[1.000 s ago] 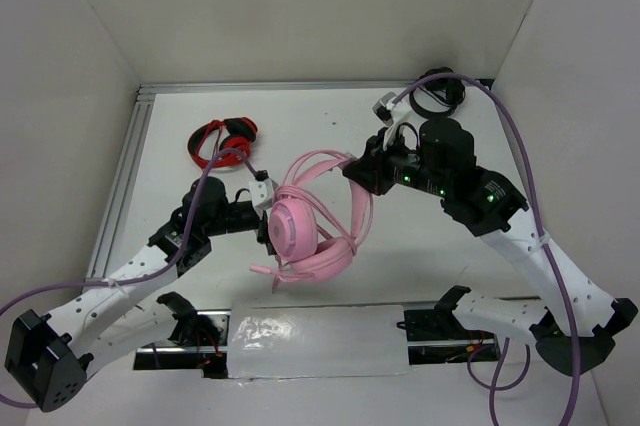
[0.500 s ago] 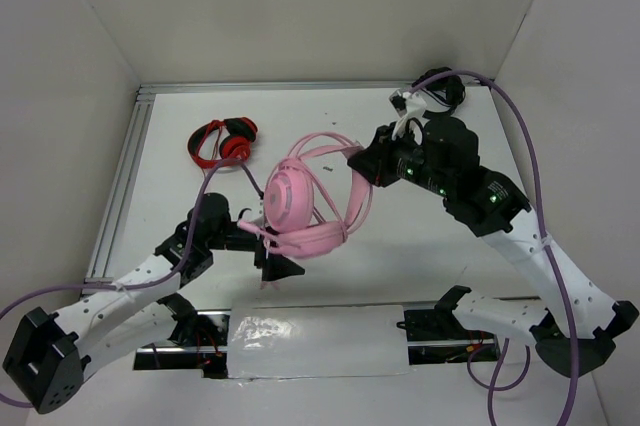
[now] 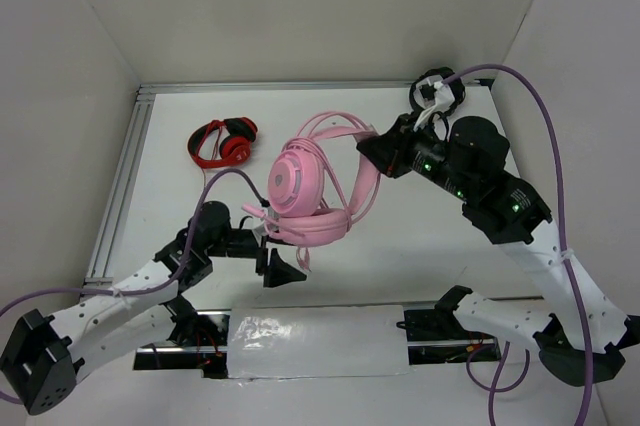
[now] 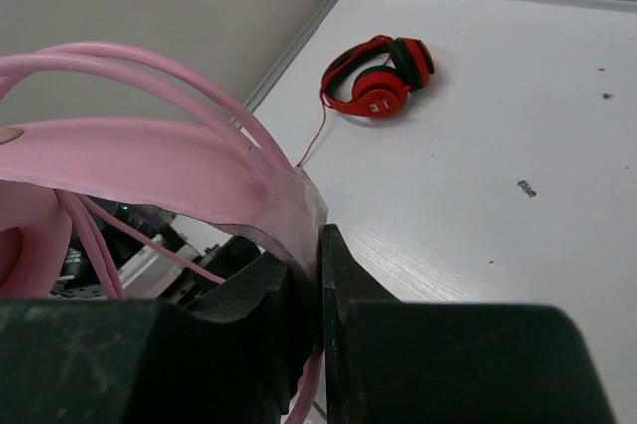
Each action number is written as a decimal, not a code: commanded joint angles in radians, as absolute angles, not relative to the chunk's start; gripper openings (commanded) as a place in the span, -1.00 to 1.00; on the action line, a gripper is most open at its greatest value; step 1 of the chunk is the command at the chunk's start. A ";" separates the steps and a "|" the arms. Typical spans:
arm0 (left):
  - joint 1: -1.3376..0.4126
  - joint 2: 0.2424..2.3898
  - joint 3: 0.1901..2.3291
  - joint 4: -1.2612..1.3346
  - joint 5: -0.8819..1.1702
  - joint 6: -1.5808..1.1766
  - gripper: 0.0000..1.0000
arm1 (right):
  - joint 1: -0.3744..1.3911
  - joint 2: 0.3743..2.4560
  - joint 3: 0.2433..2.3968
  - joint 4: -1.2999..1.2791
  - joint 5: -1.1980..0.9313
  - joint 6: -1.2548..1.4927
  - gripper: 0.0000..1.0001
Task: Wrap the headphones
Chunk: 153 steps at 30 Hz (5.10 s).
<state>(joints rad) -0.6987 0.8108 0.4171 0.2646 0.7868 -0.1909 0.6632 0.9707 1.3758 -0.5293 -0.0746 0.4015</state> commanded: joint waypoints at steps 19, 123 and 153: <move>-0.709 0.643 0.453 0.173 0.316 -0.333 0.99 | 0.660 0.999 1.508 -0.390 -0.031 0.640 -1.00; -0.716 1.117 1.052 -0.267 0.523 0.696 -0.56 | 0.813 1.097 0.923 -0.390 -0.038 0.100 -1.00; -0.519 1.715 1.193 -0.225 0.759 0.767 -0.65 | 0.583 1.465 0.954 -0.336 -0.175 0.146 -1.00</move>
<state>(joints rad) -0.5545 1.6638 1.1210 -0.2852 0.7582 0.7528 0.5968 1.4590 0.9108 -0.3489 -0.0574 0.1410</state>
